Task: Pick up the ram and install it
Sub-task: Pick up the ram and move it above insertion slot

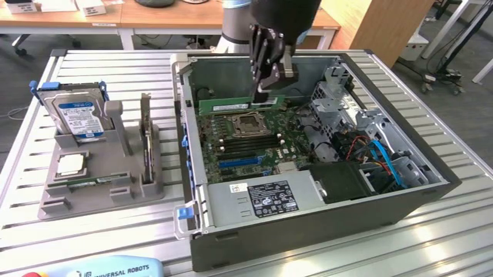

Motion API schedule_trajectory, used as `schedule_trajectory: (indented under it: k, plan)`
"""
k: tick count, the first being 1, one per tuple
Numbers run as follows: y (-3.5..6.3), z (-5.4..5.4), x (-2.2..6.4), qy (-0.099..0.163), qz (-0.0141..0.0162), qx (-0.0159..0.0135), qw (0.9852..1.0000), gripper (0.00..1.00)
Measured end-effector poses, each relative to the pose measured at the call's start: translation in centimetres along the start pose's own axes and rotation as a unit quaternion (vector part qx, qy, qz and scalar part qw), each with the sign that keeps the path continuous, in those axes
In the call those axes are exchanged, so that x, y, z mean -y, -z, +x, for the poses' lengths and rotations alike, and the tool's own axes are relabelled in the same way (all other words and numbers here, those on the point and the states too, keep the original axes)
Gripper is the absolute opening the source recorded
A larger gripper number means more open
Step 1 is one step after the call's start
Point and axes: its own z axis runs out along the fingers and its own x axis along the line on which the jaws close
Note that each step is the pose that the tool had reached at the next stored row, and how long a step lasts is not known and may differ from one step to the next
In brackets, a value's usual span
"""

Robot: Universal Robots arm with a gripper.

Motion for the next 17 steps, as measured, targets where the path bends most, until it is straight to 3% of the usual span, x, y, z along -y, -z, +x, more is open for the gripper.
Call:
schedule_trajectory:
  k: [8, 17]
  plan:
    - [0.11, 0.0, 2.76, 0.000, 0.0000, 0.0000, 1.0000, 0.11]
    - [0.21, 0.0, 5.04, 0.000, 0.0000, 0.0000, 1.0000, 0.11]
